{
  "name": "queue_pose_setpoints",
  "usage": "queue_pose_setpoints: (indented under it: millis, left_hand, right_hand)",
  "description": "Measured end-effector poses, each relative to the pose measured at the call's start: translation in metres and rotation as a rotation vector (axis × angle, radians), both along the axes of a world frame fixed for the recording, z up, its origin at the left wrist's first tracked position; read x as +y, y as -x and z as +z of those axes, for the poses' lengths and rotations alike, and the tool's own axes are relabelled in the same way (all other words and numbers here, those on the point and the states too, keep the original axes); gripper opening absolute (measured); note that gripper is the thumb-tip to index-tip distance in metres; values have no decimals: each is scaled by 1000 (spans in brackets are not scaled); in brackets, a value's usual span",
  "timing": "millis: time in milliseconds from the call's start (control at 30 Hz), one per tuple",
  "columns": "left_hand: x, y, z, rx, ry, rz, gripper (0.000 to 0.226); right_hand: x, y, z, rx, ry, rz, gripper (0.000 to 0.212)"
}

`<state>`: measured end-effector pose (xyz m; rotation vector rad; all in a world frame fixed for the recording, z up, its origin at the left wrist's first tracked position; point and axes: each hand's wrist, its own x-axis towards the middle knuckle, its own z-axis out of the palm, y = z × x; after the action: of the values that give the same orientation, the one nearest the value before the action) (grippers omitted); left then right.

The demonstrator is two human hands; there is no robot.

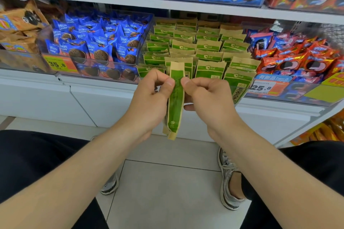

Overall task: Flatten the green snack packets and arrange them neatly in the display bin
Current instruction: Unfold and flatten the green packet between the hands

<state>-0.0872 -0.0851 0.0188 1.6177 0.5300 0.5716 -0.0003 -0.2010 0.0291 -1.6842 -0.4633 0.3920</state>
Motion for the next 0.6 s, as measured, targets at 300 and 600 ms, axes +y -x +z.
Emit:
queue_pose_setpoints:
  millis: [300, 600]
  left_hand:
    - [12, 6, 8, 119, -99, -225, 14]
    - [17, 5, 5, 293, -69, -452, 30]
  right_hand:
    - [-13, -23, 18, -480, 296, 142, 52]
    - [-14, -49, 15, -898, 382, 149, 42]
